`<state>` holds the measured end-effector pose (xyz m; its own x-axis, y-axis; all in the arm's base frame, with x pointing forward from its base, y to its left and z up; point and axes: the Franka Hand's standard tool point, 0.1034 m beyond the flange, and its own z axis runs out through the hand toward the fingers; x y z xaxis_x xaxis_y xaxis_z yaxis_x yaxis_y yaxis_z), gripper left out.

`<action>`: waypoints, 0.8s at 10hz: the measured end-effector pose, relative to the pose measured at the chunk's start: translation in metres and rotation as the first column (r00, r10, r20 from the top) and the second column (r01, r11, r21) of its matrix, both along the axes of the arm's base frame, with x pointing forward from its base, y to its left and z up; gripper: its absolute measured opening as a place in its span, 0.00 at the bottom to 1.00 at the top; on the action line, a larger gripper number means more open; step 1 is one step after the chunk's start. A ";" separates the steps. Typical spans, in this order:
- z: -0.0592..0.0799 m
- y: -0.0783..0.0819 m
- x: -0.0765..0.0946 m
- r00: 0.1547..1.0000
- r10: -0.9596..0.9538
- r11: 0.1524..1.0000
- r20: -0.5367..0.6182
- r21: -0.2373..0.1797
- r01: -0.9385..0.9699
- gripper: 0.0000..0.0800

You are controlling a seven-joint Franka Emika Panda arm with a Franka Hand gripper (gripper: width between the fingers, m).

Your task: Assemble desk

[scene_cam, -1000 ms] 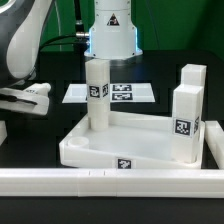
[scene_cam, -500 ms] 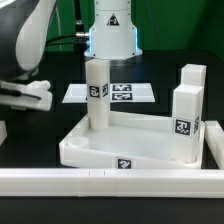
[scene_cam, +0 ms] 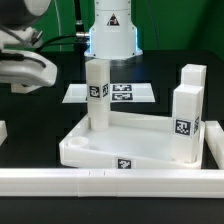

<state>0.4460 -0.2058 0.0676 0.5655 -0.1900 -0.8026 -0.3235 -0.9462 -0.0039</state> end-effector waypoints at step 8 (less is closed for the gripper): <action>0.027 0.023 0.045 0.916 0.023 0.989 0.401 -0.142 0.037 0.36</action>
Offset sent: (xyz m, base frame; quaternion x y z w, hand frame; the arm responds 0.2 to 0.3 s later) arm 0.0206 0.0372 0.0395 0.0542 0.1701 0.0402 0.9831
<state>0.4914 -0.1826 0.0945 0.8317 -0.2912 -0.4727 -0.3301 -0.9440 0.0008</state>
